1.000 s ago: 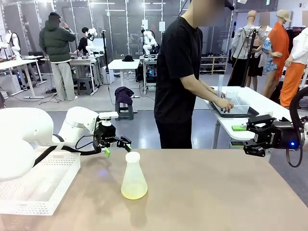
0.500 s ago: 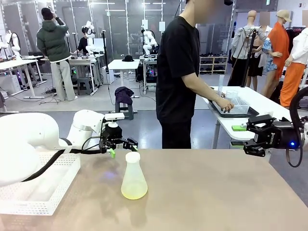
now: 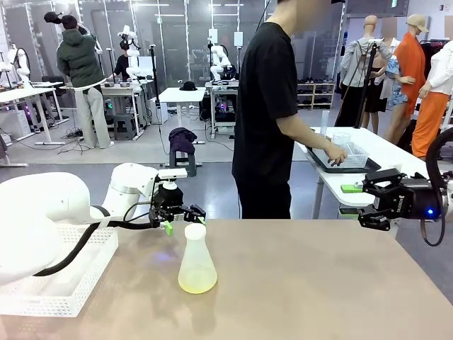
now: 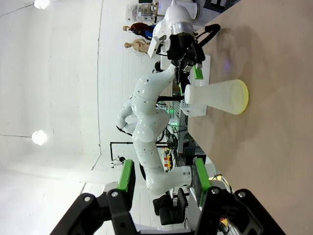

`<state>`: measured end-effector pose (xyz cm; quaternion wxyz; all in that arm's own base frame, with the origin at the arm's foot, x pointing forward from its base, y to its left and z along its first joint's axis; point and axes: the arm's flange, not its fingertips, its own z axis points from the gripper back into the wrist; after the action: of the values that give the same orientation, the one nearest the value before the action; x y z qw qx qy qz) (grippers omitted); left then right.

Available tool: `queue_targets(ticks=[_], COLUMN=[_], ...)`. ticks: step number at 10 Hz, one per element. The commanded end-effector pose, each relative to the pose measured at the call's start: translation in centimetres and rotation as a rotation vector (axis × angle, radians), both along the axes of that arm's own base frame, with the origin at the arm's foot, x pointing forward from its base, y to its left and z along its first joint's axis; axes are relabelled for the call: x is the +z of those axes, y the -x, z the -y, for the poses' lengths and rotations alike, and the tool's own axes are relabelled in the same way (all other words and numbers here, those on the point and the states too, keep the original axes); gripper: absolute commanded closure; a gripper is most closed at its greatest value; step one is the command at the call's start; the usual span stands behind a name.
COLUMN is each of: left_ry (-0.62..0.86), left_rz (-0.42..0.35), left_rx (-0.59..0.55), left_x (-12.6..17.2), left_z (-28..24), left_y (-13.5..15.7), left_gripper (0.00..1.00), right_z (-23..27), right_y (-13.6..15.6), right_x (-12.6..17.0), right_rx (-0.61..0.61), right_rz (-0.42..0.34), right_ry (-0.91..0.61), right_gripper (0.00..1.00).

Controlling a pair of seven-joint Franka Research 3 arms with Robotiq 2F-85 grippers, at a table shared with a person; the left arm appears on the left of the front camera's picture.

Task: Prepare the solutions needed for the experiment.
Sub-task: When the human places the Big flask in the center of the table, pick up the Big flask and place it in the left Organizing basket.

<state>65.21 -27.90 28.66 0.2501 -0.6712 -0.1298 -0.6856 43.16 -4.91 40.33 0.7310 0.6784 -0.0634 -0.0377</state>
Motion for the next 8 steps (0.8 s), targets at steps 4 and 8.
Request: queue_targets(ticks=[4, 8], left_ry=[0.0, 0.072], left_rz=[0.0, 0.031], left_rx=[0.0, -0.019], left_x=[0.0, -1.3], left_z=[0.0, 0.8], left_y=[0.0, -0.9], left_gripper=[0.0, 0.0], right_z=[0.0, 0.0], right_y=[-0.1, -0.1], right_x=[0.1, 0.1], right_rx=[-0.002, -0.002], right_rz=[0.006, 0.006], right_ry=[-0.014, -0.014], right_gripper=[0.4, 0.4])
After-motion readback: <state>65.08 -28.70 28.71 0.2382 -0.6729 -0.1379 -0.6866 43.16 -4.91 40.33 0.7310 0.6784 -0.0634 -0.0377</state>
